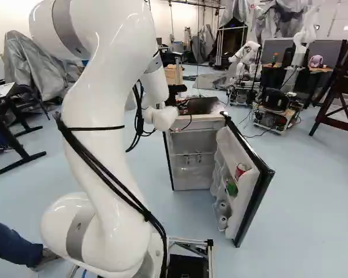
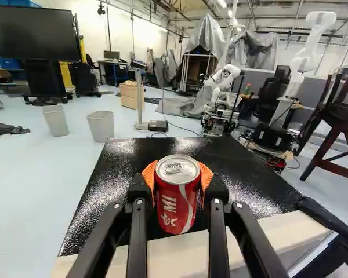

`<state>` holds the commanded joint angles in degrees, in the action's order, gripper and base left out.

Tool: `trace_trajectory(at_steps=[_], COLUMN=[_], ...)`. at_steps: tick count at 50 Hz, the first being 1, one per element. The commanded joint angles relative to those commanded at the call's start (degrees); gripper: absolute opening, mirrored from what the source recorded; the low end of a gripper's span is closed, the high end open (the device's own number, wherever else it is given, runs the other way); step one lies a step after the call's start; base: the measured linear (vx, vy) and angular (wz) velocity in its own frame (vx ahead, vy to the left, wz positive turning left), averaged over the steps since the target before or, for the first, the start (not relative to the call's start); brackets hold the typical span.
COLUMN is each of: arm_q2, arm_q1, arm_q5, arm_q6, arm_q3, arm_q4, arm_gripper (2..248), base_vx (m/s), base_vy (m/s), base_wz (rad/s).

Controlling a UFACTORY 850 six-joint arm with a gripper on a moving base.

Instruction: Grab a drink from the fridge

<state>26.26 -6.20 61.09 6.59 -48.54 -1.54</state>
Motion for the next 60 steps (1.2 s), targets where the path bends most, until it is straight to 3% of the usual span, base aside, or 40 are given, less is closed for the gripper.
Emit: trace_trajectory(at_steps=[15,16,20,21,26,27,31,32,36,37,60], arm_q2=[0.8,0.8,0.8,0.8,0.8,0.8,0.8,0.8,0.7,0.7,-0.2], arm_q1=[0.0,0.0,0.0,0.0,0.0,0.0,0.0,0.0,0.0,0.0,-0.1], arm_q5=[0.0,0.0,0.0,0.0,0.0,0.0,0.0,0.0,0.0,0.0,0.0], arm_q6=[0.0,0.0,0.0,0.0,0.0,0.0,0.0,0.0,0.0,0.0,0.0], arm_q3=[0.0,0.0,0.0,0.0,0.0,0.0,0.0,0.0,0.1,0.2,1.3], arm_q4=[0.0,0.0,0.0,0.0,0.0,0.0,0.0,0.0,0.0,0.0,0.0], arm_gripper=[96,113,113,145,145,179,179,214,214,246,247], base_vx=[0.0,0.0,0.0,0.0,0.0,0.0,0.0,0.0,0.0,0.0,0.0], base_vy=[0.0,0.0,0.0,0.0,0.0,0.0,0.0,0.0,0.0,0.0,0.0], base_wz=[0.0,0.0,0.0,0.0,0.0,0.0,0.0,0.0,0.0,0.0,0.0])
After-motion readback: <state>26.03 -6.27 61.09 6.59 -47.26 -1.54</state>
